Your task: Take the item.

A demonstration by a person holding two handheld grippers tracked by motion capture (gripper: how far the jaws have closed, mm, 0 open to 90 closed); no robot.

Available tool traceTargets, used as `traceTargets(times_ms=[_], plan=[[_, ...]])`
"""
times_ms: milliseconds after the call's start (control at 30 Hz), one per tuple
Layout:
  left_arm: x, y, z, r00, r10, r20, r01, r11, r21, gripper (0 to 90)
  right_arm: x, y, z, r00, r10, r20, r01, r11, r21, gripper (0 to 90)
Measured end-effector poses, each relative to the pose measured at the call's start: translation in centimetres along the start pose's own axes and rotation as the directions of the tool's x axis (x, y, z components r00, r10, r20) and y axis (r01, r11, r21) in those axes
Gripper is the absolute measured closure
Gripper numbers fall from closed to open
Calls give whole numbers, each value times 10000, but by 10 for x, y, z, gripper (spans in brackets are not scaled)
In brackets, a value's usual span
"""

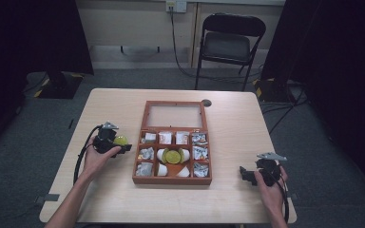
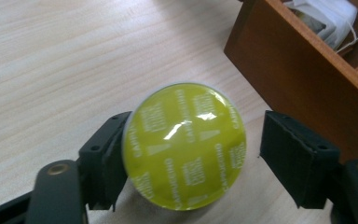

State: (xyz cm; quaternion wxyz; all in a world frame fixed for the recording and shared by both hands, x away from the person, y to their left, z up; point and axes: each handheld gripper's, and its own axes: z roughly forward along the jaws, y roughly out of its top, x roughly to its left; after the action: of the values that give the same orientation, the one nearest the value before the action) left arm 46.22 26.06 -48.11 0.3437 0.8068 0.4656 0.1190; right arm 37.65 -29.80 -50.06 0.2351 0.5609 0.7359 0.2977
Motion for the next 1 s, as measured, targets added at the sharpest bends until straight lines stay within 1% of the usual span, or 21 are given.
traceTargets(times_ms=[33, 67, 100, 133, 167, 200, 267, 300, 333, 400, 467, 533, 567, 667, 733, 767, 833, 933, 1000], plan=[[0, 1, -2, 10000, 33, 35, -33, 10000, 45, 251, 0, 0, 0, 10000, -1, 0, 1, 10000, -1, 0], [-2, 1, -3, 10000, -21, 32, 21, 10000, -50, 248, 0, 0, 0, 10000, -4, -1, 4, 10000, 0, 0], [-3, 2, -3, 10000, 29, -78, -30, 9998, -197, 246, 0, 0, 0, 10000, -7, -6, 7, 10000, -2, 0], [-3, 3, -5, 9999, 108, -1, -108, 9998, -185, 239, 0, 0, 0, 10000, -8, -6, 8, 10000, -3, 0], [-3, 3, -6, 10000, 74, 54, -72, 9996, -265, 229, 0, 0, 0, 10000, -11, -7, 11, 10000, -3, 0], [-3, 3, -6, 9999, 109, 32, -107, 9994, -325, 221, 0, 0, 0, 10000, -9, -7, 9, 10000, -3, 0], [-3, 3, -7, 10000, 12, 27, -11, 9992, -390, 203, 0, 0, 0, 10000, -11, -7, 11, 10000, -4, 0], [-2, 3, -9, 9999, 5, 100, -1, 9993, -386, 197, 0, 0, 0, 10000, -9, -8, 9, 10000, -3, 0], [-1, 3, -11, 9999, -26, 138, 33, 9988, -481, 184, 0, 0, 0, 10000, -9, -8, 9, 10000, -3, 0], [-2, 3, -14, 9999, -89, 68, 94, 9980, -625, 169, 0, 0, 0, 10000, -10, -9, 10, 10000, -3, 0], [-1, 3, -19, 9999, -25, 127, 34, 9976, -692, 168, 0, 0, 0, 10000, -21, -7, 21, 10000, -10, 0], [-1, 3, -24, 9998, -45, 219, 65, 9959, -898, 165, 0, 0, 0, 10000, -5, -16, 5, 10000, 1, 0], [-2, 3, -27, 9997, -35, 229, 55, 9959, -908, 164, 0, 0, 0, 10000, -26, -13, 26, 10000, -9, 0], [-1, 2, -34, 9999, -13, 159, 29, 9944, -1055, 162, 0, 0, 0, 10000, -14, -14, 14, 10000, -2, 0], [0, 0, -38, 9999, -108, 122, 120, 9944, -1050, 162, 0, 0, 0, 10000, -28, -10, 28, 10000, -10, 0], [1, -2, -41, 10000, -26, 75, 34, 9951, -992, 162, 0, 0, 0, 10000, -12, -13, 12, 10000, -1, 0], [3, -4, -46, 10000, -3, -35, 0, 9948, -1020, 162, 0, 0, 0, 10000, -24, -9, 24, 10000, -10, 0], [8, -9, -55, 9999, -111, -117, 97, 9930, -1178, 162, 0, 0, 0, 10000, -9, -19, 9, 10000, -1, 0], [11, -12, -62, 9997, -241, -89, 227, 9904, -1362, 163, 0, 0, 0, 10000, -12, -15, 12, 10000, 0, 0]])
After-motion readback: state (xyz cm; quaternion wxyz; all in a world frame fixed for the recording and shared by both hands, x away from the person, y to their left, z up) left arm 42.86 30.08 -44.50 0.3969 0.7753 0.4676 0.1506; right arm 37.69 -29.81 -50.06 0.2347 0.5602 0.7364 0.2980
